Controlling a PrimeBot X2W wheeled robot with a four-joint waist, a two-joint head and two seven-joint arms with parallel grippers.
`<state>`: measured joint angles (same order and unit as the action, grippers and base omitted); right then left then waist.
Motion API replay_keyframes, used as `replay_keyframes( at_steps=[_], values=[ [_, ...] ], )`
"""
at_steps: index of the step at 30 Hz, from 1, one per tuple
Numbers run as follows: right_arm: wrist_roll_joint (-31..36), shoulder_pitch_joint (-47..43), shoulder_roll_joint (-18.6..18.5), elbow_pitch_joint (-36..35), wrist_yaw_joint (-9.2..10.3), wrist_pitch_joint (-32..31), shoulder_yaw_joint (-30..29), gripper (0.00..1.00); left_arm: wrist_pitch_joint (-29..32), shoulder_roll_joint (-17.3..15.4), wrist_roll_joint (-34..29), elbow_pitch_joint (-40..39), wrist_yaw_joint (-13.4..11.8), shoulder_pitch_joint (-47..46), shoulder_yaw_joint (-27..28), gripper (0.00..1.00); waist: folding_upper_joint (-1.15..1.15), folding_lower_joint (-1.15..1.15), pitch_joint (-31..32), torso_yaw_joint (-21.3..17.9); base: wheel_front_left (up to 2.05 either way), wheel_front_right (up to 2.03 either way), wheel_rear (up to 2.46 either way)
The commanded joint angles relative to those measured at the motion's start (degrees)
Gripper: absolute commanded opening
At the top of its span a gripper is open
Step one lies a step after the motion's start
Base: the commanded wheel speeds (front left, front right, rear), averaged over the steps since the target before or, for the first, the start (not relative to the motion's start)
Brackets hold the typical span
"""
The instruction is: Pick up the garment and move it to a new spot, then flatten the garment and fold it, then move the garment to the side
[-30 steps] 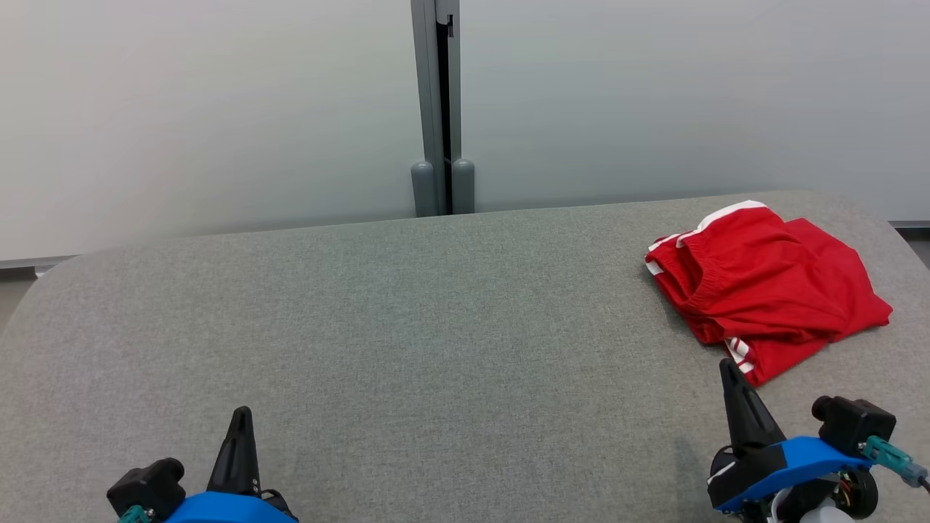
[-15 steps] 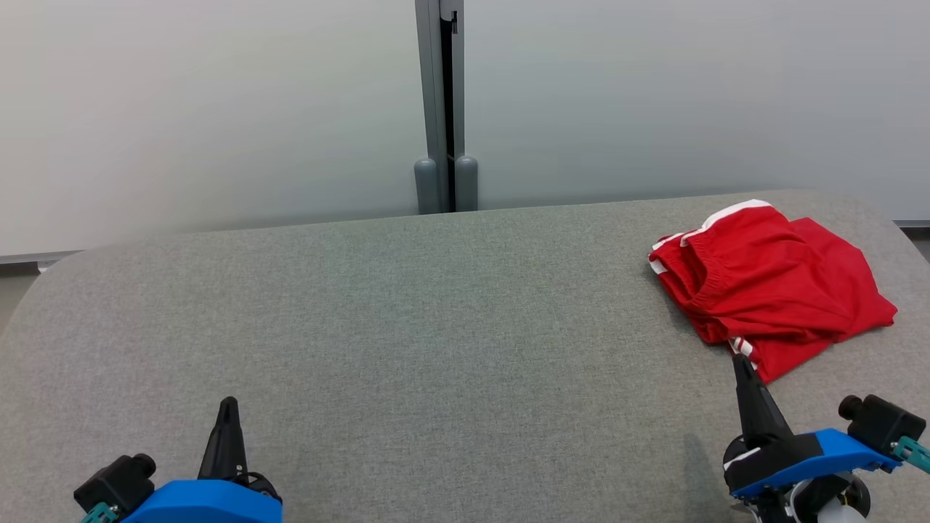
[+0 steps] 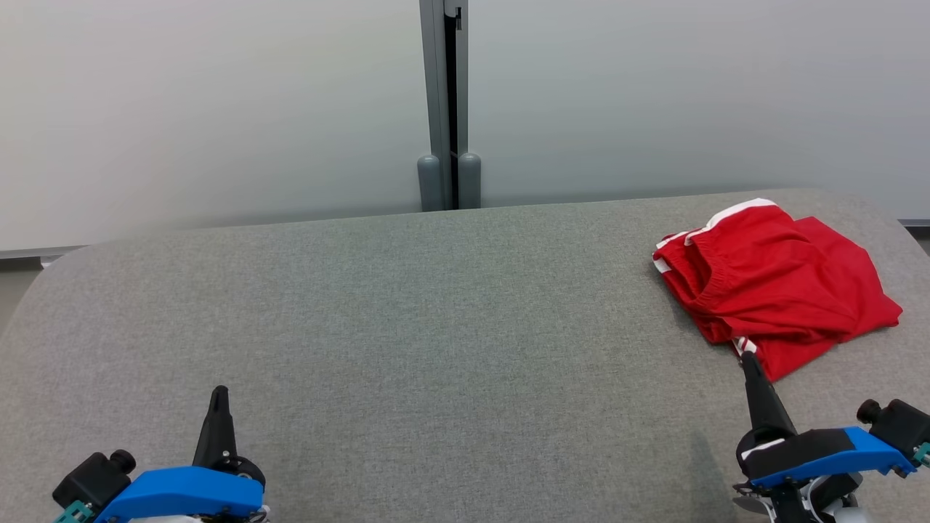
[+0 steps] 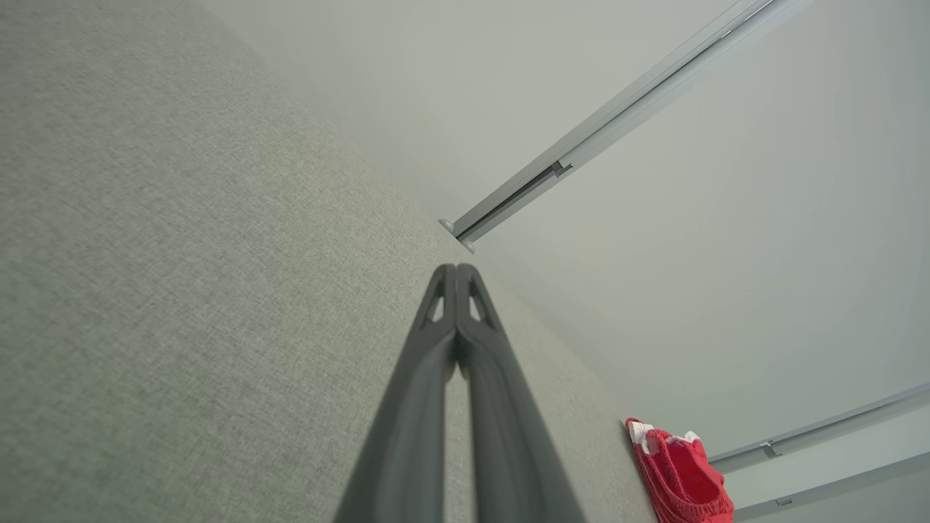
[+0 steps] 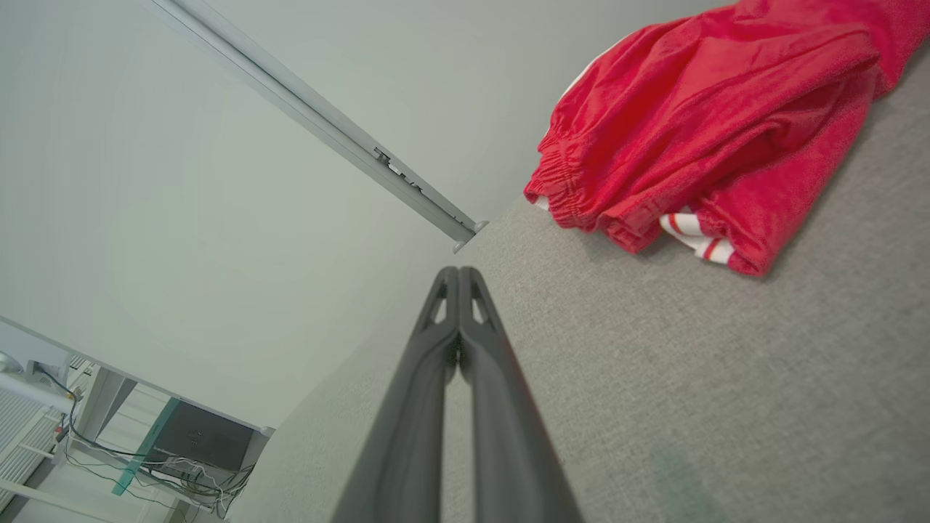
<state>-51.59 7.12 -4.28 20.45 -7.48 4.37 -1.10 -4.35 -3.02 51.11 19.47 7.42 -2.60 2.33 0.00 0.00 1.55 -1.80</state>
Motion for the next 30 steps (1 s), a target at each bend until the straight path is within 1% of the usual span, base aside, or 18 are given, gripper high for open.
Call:
replay_keyframes(
  at_steps=[1, 15, 30],
  values=[
    [-1.88, 0.28, -0.04, -1.23, -0.01, -0.41, -0.45, 0.0, 0.41, -0.14, 1.8, -0.99, 0.05, -1.68, 0.41, 0.0, 0.0, 0.0, -0.03, 0.03, 0.0, 0.0, 0.0],
    [-11.45, -0.07, 0.32, -2.59, -0.02, -3.02, -1.73, 0.0, 3.02, -0.08, 11.47, -2.15, 0.06, -2.29, 1.43, 0.0, 0.0, 0.0, -0.35, 0.36, 0.0, 0.0, 0.0],
    [-19.25, -0.33, 0.63, -3.68, -0.02, -5.19, -2.75, 0.0, 5.2, -0.02, 19.38, -3.08, 0.07, -2.79, 2.18, 0.0, 0.0, 0.0, -0.65, 0.67, 0.0, 0.0, 0.0]
  ],
)
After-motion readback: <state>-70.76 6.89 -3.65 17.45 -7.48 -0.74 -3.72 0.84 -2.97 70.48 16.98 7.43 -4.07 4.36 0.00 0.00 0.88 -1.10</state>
